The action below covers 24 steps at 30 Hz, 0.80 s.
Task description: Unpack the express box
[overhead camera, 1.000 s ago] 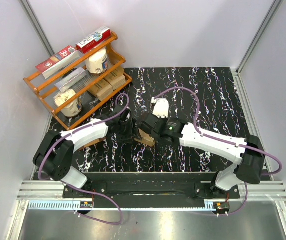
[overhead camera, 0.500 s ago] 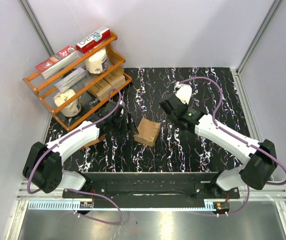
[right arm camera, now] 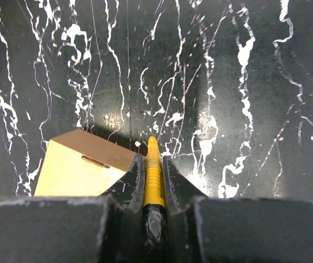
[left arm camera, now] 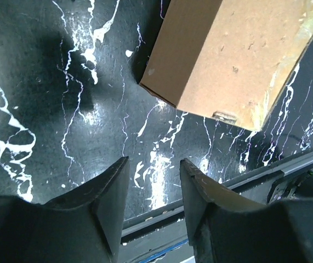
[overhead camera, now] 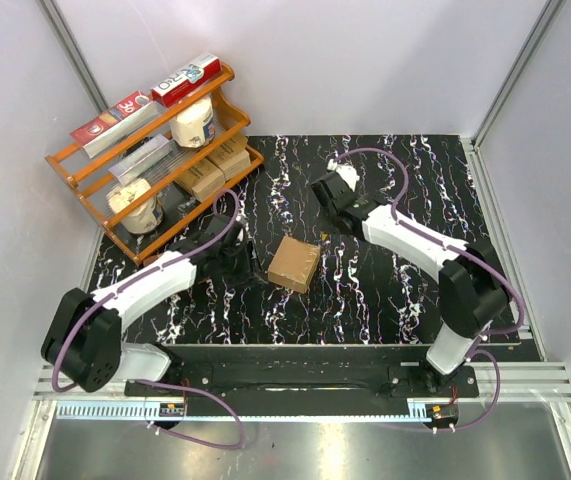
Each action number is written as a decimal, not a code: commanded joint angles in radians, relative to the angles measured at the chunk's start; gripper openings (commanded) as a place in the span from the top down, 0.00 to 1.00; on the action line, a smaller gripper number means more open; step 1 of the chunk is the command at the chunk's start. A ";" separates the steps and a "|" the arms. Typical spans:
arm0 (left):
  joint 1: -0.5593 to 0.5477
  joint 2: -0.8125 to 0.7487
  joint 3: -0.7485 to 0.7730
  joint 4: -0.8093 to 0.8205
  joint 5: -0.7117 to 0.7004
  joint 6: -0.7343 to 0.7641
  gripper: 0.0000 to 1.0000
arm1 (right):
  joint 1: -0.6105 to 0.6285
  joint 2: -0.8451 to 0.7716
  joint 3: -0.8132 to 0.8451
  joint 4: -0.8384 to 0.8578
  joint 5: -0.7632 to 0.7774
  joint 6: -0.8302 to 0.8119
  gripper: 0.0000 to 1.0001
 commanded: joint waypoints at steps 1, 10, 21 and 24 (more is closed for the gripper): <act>-0.002 0.062 0.015 0.054 0.084 -0.014 0.55 | -0.001 0.033 0.048 0.040 -0.109 -0.046 1.00; -0.004 0.213 0.091 0.065 0.068 -0.022 0.58 | 0.001 0.041 -0.015 0.022 -0.210 0.040 1.00; 0.045 0.254 0.212 0.002 -0.132 0.015 0.58 | 0.015 -0.067 -0.134 0.017 -0.263 0.168 1.00; 0.054 0.259 0.227 -0.023 -0.144 0.033 0.59 | 0.024 -0.073 -0.136 0.011 -0.231 0.174 1.00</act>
